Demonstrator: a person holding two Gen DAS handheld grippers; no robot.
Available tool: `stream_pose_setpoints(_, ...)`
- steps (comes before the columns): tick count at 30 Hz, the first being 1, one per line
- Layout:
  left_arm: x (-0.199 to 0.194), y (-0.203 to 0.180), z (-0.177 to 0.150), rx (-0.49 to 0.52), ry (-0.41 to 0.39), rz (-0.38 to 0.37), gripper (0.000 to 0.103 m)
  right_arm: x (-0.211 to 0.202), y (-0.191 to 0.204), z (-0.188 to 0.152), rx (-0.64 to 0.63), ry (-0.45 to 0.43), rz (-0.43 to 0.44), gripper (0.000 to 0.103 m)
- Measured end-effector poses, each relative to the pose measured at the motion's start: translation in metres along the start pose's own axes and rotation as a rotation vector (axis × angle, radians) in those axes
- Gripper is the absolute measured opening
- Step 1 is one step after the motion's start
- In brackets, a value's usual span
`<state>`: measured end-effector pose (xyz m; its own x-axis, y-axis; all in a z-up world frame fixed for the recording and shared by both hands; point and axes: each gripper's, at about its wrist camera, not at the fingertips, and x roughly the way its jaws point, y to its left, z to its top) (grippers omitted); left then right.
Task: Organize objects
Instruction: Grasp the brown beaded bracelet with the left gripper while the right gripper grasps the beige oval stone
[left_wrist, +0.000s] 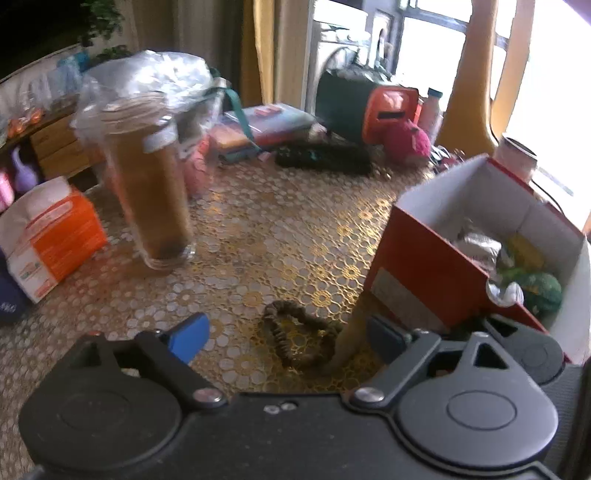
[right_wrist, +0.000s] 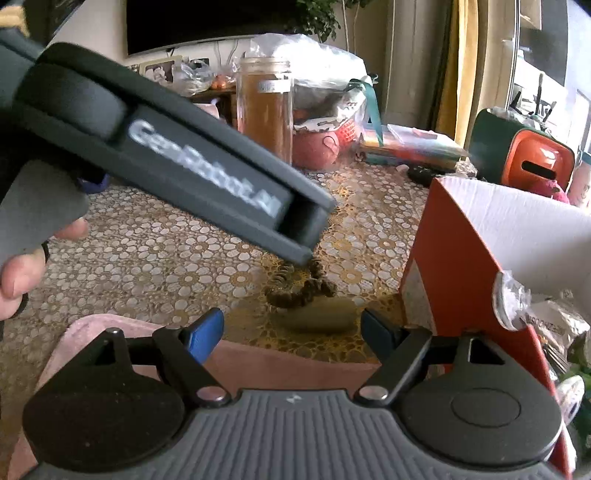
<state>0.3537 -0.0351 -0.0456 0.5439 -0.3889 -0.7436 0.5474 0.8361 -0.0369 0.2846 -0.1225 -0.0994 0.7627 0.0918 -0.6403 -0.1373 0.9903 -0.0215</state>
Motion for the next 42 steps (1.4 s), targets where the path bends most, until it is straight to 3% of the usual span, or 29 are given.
stream_pose_setpoints(11,0.037,-0.021,-0.005,0.163,0.101,-0.065,0.057,0.019,-0.003,-0.004,0.002,0.001,-0.014,0.081)
stream_pose_setpoints(13,0.042,-0.021,-0.006,0.167,0.111,-0.085,0.053,0.021,-0.003,-0.004,-0.001,-0.001,-0.016,0.081)
stream_pose_setpoints(18,0.052,-0.019,-0.006,0.151,0.135,-0.128,0.032,0.028,0.0,-0.004,-0.005,0.005,-0.038,0.081)
stream_pose_setpoints(25,0.055,-0.018,-0.004,0.131,0.137,-0.169,0.02,0.034,0.001,-0.005,-0.019,0.009,-0.05,0.081)
stream_pose_setpoints(27,0.054,-0.016,-0.004,0.123,0.134,-0.153,0.008,0.035,0.002,-0.006,-0.023,0.007,-0.055,0.081)
stream_pose_setpoints(42,0.027,0.028,-0.001,0.017,0.067,-0.105,0.007,0.045,0.005,-0.001,0.049,0.022,-0.111,0.081)
